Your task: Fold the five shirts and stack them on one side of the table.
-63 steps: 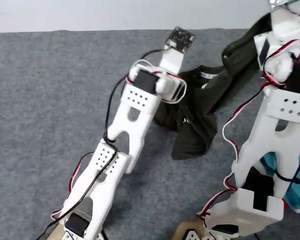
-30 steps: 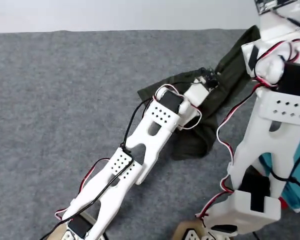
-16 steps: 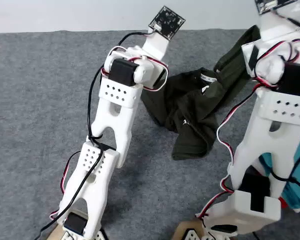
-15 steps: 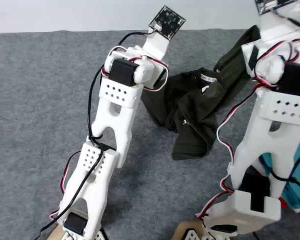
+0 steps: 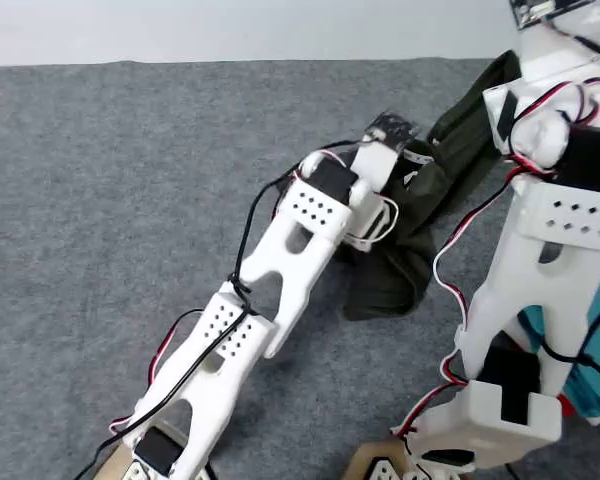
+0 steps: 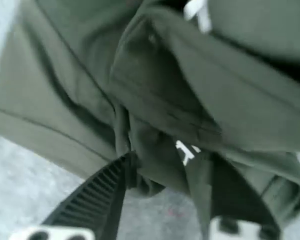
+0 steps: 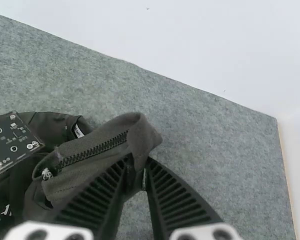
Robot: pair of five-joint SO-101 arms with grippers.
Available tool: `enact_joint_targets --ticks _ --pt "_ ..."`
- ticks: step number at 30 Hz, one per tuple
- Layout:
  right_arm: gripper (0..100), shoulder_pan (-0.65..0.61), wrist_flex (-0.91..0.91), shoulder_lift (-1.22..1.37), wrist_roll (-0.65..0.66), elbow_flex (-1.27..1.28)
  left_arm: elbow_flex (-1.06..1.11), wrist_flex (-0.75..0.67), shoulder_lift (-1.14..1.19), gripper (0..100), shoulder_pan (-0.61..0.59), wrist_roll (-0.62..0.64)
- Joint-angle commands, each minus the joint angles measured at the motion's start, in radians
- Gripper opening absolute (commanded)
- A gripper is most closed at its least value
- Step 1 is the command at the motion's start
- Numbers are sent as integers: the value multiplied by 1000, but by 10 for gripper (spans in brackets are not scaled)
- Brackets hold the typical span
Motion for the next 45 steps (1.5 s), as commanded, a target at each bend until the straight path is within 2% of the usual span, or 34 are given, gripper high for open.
enact_joint_targets --ticks 1,4,7,9,11,12,16,21,25,28,34,40,42,45 --pt "9 -2 4 -48 -8 -68 8 23 26 272 8 23" --pt "9 -2 4 -48 -8 -68 47 25 52 263 8 25" --pt "9 -2 4 -45 -8 -68 74 25 32 206 2 -8" --pt "9 -2 1 -42 -8 -68 99 25 23 128 11 -80" --pt "9 -2 -4 -42 -8 -68 102 25 23 4 12 -114" --pt "9 -2 -5 -42 -8 -68 107 26 20 0 9 -114" --pt "9 -2 -2 -45 -5 -68 134 28 -58 1 -61 -114" --pt "9 42 4 -38 -6 -64 268 28 -290 1 -176 -117" --pt "9 51 4 -28 -3 -17 490 28 -517 2 -242 -121" --pt "9 44 4 -24 -3 29 697 26 -684 2 -261 -195" --pt "10 -38 56 -22 -2 130 1112 25 -977 2 -287 -275" --pt "10 -113 136 -22 -2 175 1400 18 -1140 5 -436 -353" --pt "10 -127 150 -22 -2 178 1426 15 -1131 28 -493 -350" --pt "10 -136 154 -22 -2 178 1429 23 -1120 142 -569 -261"
